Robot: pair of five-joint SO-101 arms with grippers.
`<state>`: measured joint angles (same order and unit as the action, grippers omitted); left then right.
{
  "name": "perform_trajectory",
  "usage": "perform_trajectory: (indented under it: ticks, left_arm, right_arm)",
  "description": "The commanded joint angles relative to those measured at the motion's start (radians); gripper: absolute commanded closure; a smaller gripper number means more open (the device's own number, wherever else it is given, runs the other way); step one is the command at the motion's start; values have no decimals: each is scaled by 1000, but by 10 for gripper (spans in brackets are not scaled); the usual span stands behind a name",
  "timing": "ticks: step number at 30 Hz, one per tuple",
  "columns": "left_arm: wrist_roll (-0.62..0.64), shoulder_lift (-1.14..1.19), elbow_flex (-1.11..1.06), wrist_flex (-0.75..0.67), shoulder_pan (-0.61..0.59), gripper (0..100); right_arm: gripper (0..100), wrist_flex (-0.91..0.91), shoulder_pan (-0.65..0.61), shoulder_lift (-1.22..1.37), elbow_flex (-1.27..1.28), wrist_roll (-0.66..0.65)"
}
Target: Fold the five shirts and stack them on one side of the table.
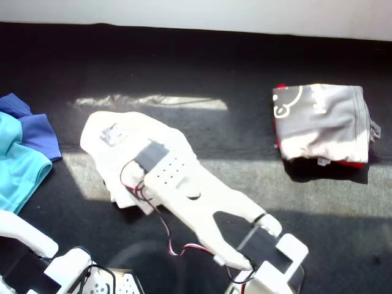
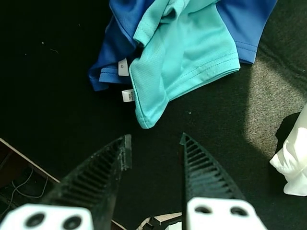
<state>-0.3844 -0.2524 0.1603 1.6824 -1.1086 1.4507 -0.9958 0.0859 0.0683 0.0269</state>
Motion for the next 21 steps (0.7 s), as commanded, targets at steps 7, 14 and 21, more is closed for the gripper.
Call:
perform_trajectory:
  ticks: [7,14,21]
  left_arm:
    - [0,-30,-5,-6,-2,826]
    - [0,-38,-4,55,-8,826]
    - [0,-33,-4,52,7,826]
  right_arm:
    - [827,-125,286,194,-47,8]
    - [991,-209,633,196,-119,8]
    - [991,-84,803,136,-351,6]
